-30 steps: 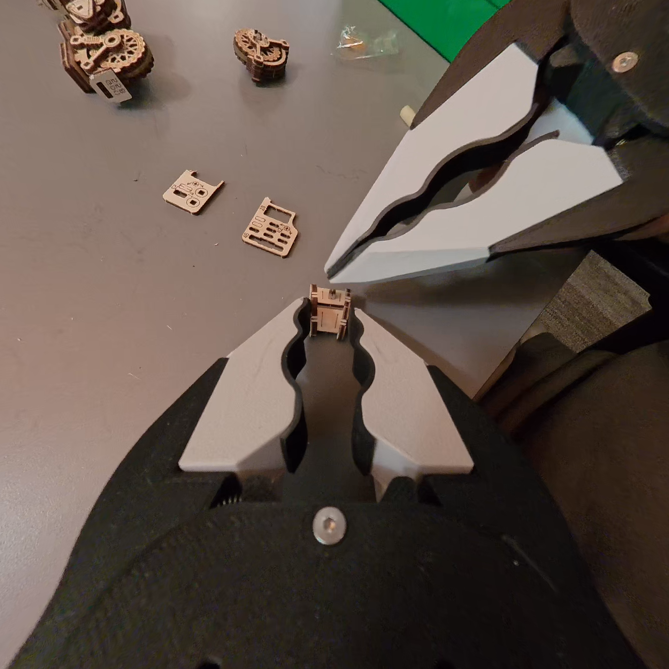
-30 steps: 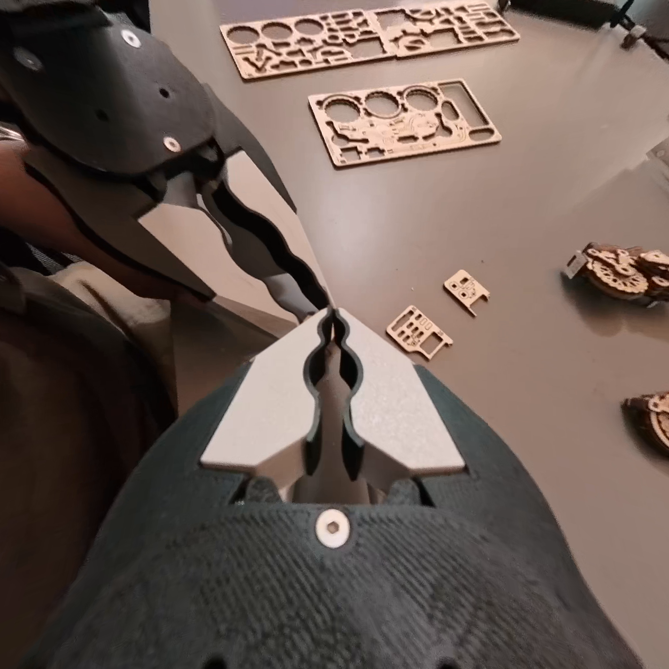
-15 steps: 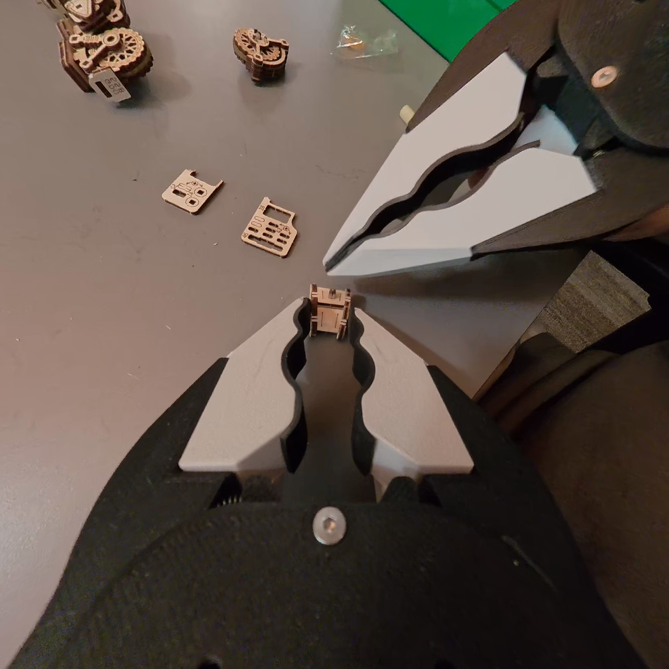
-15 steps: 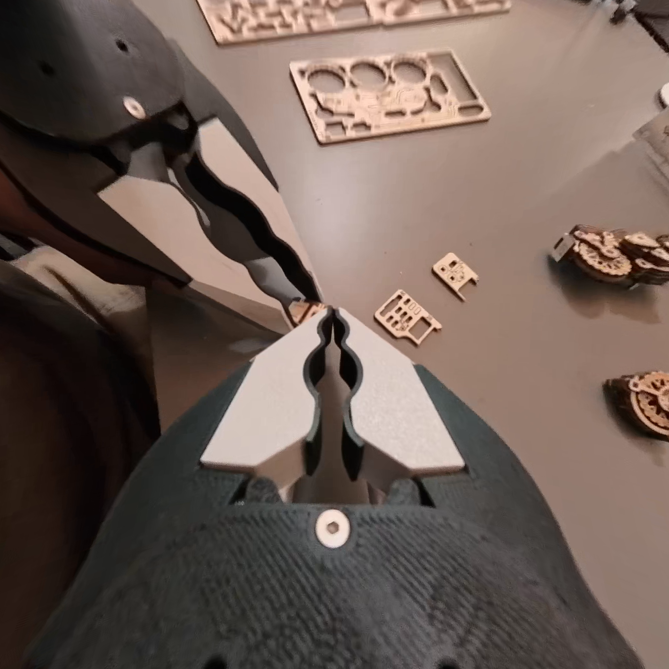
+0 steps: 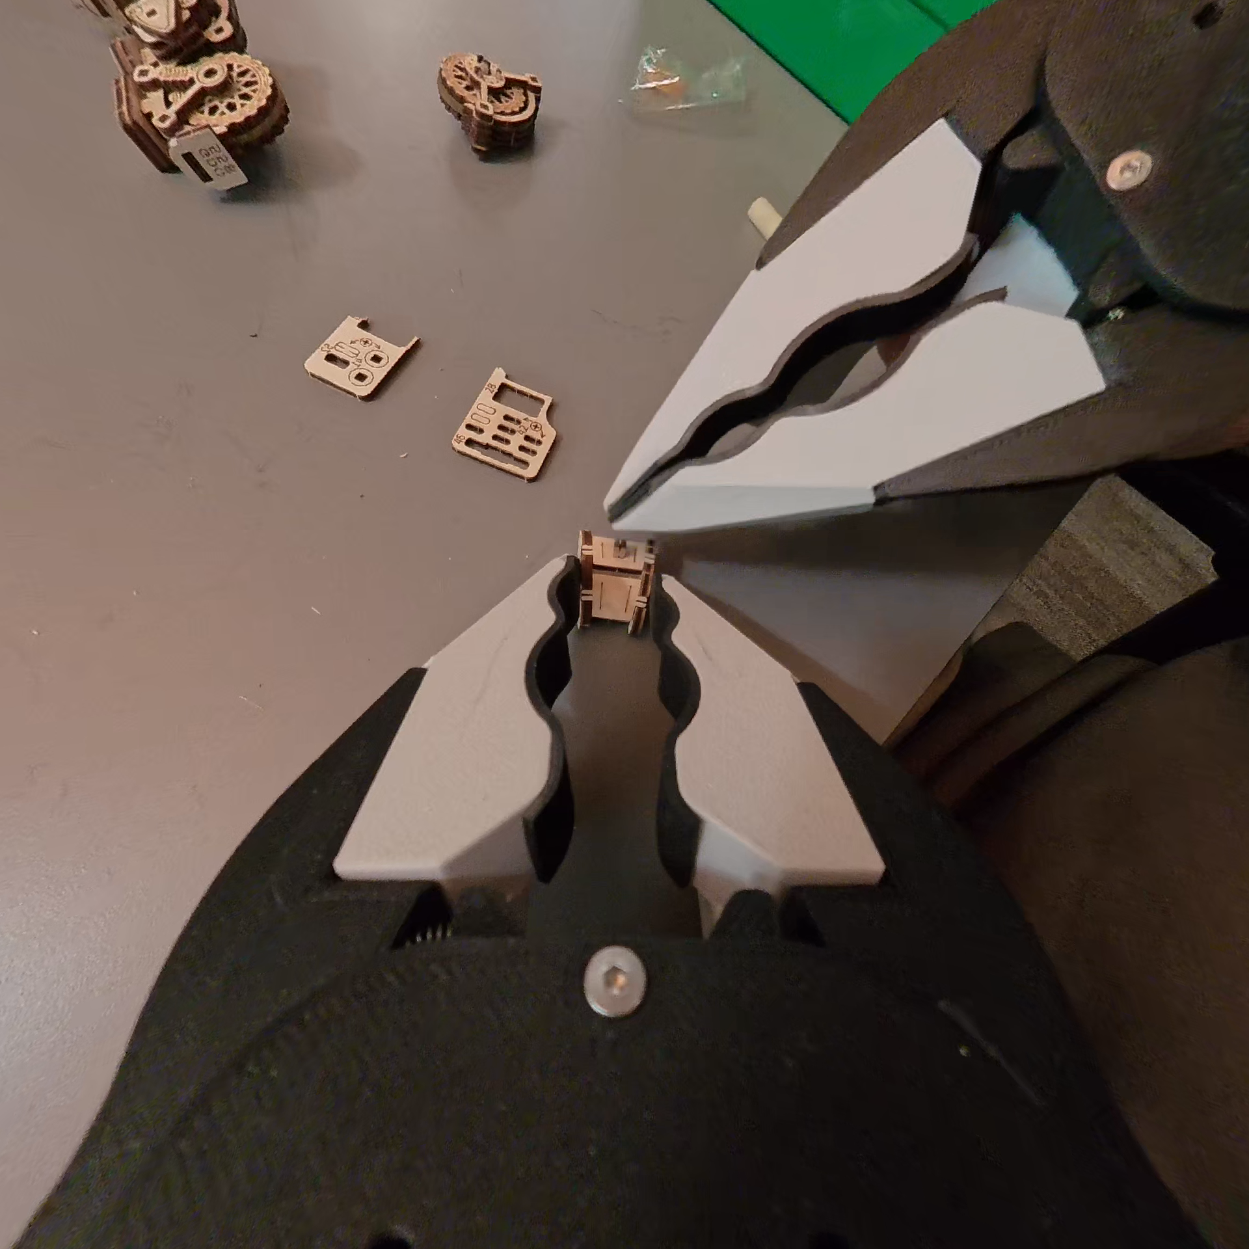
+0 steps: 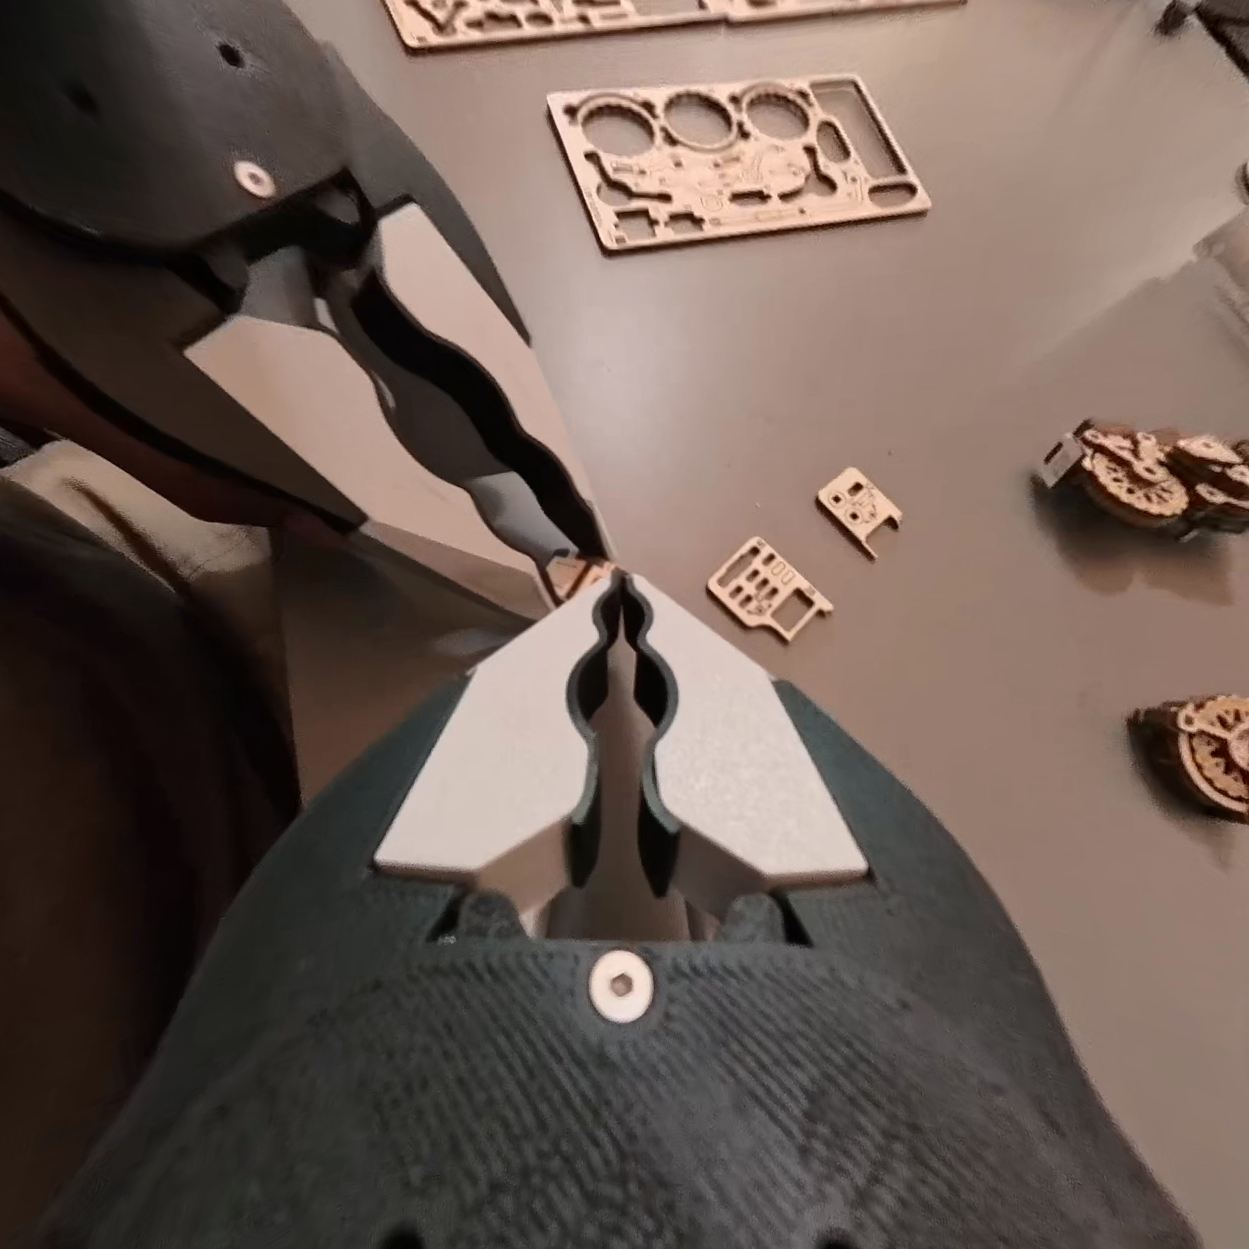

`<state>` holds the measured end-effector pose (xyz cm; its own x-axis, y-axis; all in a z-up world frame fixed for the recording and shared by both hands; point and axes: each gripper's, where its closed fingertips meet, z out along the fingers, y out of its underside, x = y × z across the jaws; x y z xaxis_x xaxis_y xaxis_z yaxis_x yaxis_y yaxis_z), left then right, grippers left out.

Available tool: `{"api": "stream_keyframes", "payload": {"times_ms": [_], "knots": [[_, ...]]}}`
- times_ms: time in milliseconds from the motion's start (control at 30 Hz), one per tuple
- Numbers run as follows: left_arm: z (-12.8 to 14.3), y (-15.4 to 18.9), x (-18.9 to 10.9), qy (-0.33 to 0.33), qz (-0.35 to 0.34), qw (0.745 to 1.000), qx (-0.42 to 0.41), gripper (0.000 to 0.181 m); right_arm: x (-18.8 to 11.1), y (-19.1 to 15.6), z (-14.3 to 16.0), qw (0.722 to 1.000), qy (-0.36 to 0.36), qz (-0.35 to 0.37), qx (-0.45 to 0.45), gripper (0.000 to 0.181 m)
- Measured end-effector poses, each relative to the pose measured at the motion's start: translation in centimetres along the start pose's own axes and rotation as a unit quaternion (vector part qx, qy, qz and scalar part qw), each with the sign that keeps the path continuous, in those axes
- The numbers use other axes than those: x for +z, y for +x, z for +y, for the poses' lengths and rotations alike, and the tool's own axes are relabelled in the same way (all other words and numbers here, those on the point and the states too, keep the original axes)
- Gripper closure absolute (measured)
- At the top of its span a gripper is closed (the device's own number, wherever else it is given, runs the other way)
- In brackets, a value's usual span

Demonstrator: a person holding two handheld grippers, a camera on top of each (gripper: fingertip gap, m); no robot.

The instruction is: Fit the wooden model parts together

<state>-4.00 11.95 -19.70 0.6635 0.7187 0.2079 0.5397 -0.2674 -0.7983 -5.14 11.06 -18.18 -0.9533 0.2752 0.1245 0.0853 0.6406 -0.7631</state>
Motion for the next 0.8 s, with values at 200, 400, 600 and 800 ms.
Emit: {"api": "stream_keyframes", "payload": {"times_ms": [200,400,600,800], "knots": [[0.0,0.0,0.0,0.0,0.001,1.0,-0.001,0.162,0.1,-0.5,-0.6,1.0,0.013,-0.001,-0.008,0.181],[0.0,0.0,0.0,0.0,0.001,1.0,-0.001,0.162,-0.7,-0.4,-1.4,0.999,0.03,-0.01,0.004,0.181],[0.0,0.0,0.0,0.0,-0.001,1.0,0.0,0.162,-0.1,-0.6,-0.1,1.0,-0.007,-0.01,-0.002,0.181],[0.0,0.0,0.0,0.0,0.0,1.0,-0.001,0.162,0.1,-0.6,-0.4,1.0,0.005,-0.005,-0.005,0.181]]}}
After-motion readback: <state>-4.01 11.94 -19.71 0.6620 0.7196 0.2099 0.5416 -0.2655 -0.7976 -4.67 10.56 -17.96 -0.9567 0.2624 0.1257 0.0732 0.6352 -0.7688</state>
